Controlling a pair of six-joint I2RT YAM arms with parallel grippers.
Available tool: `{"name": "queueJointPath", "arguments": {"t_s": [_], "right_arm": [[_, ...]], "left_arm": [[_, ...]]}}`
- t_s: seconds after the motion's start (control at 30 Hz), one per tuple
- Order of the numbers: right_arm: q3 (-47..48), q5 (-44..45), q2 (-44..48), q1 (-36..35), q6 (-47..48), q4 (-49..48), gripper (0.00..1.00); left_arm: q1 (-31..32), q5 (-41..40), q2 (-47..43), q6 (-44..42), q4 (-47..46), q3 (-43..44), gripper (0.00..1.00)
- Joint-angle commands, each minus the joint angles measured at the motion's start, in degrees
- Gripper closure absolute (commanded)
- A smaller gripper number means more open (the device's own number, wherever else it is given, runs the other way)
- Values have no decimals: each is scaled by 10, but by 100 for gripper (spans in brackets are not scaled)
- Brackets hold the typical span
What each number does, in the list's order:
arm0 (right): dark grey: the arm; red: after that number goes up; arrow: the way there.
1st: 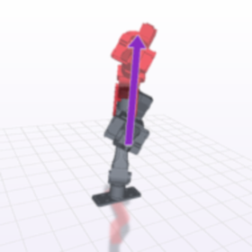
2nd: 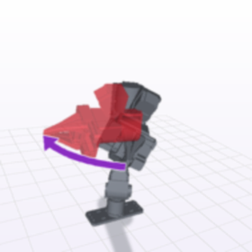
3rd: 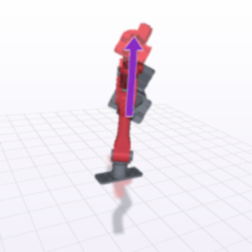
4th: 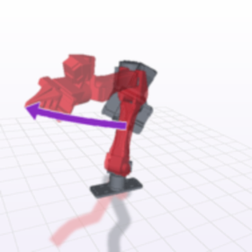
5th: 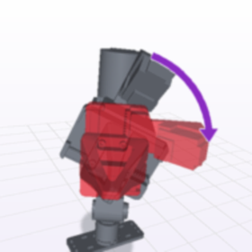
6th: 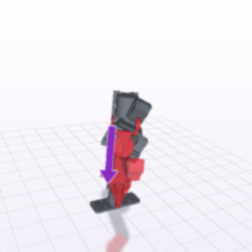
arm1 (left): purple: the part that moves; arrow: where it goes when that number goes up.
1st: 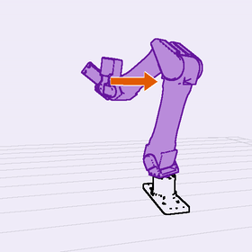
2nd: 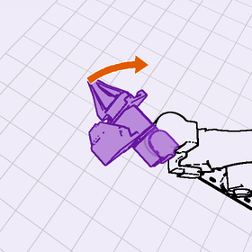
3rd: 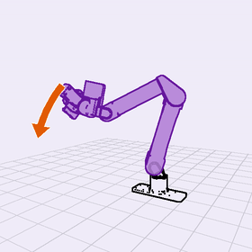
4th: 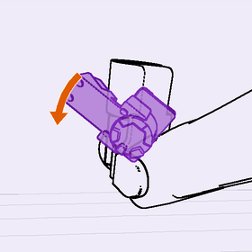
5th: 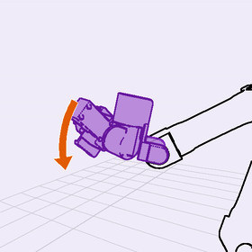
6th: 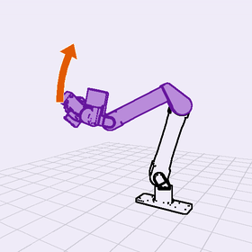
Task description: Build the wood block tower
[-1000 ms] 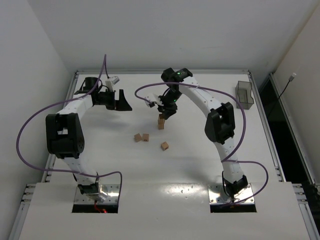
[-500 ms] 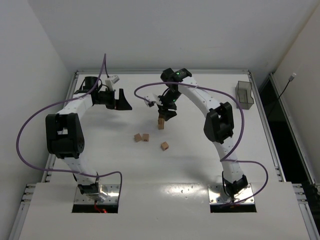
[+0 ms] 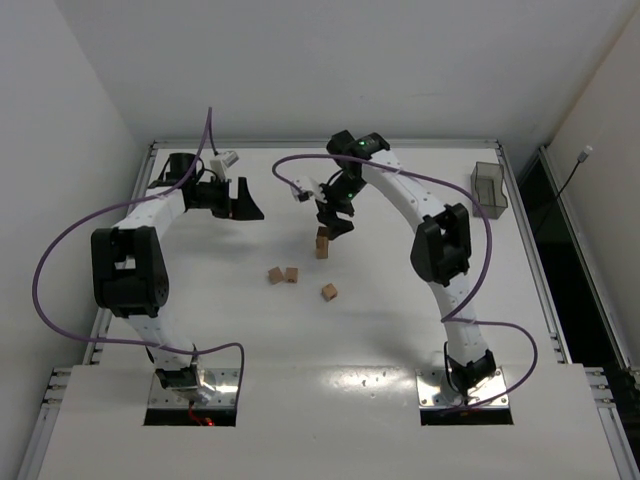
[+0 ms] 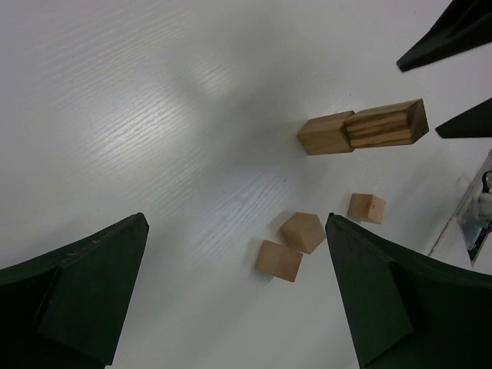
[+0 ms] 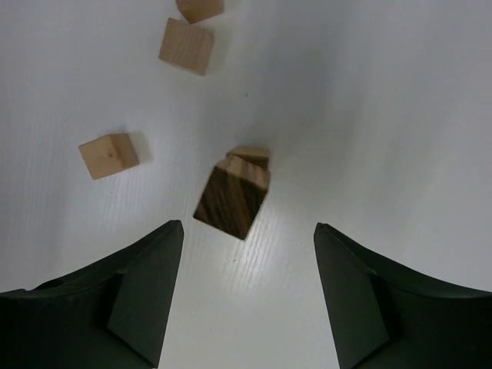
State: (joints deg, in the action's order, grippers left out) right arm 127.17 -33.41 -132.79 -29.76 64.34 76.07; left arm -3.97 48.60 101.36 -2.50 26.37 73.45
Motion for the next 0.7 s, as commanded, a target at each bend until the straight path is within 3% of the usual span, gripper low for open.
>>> {"name": "queueJointPath", "arguments": {"t_s": [0.0,0.23,0.3,0.4,0.43,0.47,0.67], "right_arm": [[-13,-53,73,42,-95,-55,34],[-195,-81,183,114,-309,-219,37],[-257,-69,209,121,-366,-263,44],[-307,-63,214,121,-464,-314,70],[-323,-63,209,113,-495,-326,80],[-333,-63,209,108,-524,-351,100],[-443,37,234,86,-714,-479,100]], "left_arm": [[-10,-2,-35,6,-39,-16,1],[14,-63,-111,-1,-76,-84,1],[36,-90,-123,6,-90,-101,1],[65,-147,-123,19,-96,-107,1],[81,-160,-123,36,-96,-107,1],[87,-187,-123,48,-96,-107,1],[99,-266,-129,139,-121,-125,1]]}}
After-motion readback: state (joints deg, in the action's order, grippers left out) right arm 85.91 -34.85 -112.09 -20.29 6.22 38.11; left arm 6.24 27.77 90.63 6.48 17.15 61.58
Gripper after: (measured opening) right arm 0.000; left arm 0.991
